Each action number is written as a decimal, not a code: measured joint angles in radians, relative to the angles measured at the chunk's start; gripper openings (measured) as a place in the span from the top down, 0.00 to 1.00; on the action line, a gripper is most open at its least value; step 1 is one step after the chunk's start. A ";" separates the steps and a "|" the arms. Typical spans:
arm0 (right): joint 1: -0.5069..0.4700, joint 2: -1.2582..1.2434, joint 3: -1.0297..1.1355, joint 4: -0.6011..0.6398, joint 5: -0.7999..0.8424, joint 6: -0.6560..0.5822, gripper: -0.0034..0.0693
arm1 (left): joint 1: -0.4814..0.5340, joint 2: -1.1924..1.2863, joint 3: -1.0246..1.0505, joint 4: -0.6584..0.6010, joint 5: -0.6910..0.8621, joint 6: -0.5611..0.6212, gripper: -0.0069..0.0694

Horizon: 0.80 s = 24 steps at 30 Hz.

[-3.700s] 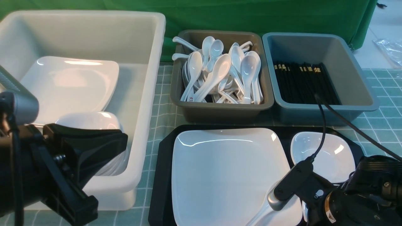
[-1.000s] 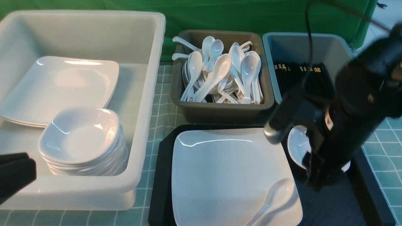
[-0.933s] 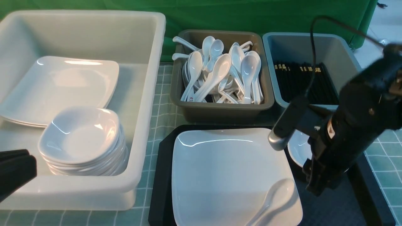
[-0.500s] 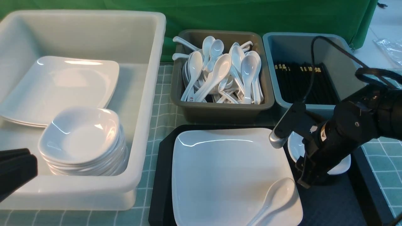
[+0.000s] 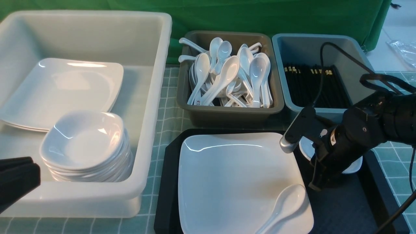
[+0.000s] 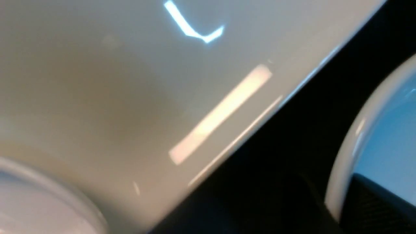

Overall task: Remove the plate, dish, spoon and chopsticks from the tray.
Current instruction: Use the right arm to grab a small plate from the dinner plate, then use the right arm to put the small plate into the large storage box on the left

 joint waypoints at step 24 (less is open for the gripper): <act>0.726 0.005 -0.802 0.039 0.265 0.021 0.87 | 0.000 -0.074 0.000 0.467 0.213 -0.374 0.89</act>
